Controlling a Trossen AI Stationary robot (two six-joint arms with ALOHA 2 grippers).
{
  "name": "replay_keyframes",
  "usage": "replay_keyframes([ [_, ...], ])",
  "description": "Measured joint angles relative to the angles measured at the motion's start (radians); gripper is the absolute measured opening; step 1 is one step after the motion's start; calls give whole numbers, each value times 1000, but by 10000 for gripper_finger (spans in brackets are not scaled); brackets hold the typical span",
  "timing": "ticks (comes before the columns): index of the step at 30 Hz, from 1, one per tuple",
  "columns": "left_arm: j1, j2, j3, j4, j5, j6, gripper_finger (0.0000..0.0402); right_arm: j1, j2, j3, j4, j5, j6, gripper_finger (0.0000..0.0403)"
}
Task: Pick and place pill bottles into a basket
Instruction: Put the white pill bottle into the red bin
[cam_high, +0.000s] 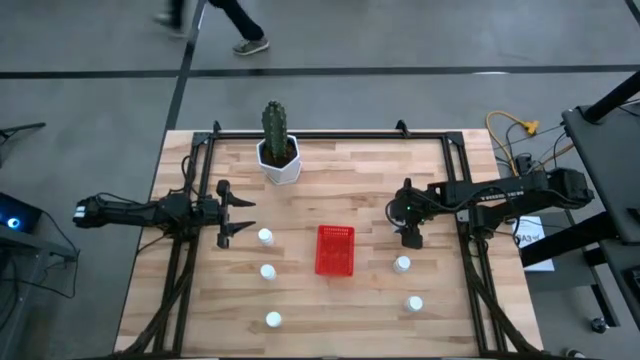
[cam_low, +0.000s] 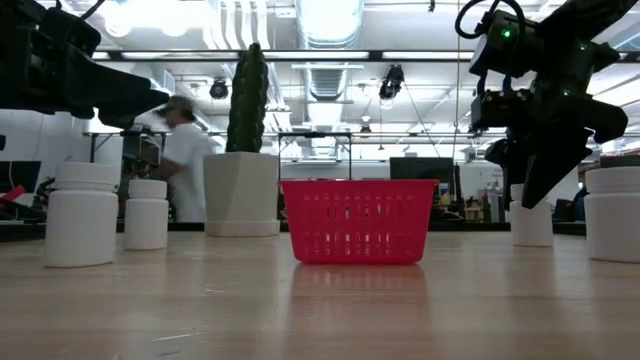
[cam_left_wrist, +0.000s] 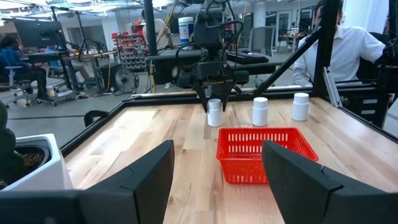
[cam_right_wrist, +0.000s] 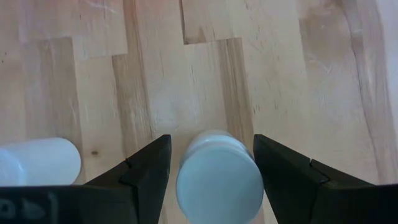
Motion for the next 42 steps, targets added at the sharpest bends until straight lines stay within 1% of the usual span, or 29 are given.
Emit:
replay_keyframes([
  [27, 0, 0, 0, -1, 0, 0, 226, 0, 3, 0, -10, 10, 30, 219],
  [37, 0, 0, 0, -1, 0, 0, 226, 0, 133, 2, -10, 9, 22, 219],
  [42, 0, 0, 0, -1, 0, 0, 226, 0, 156, 2, -10, 8, 19, 219],
])
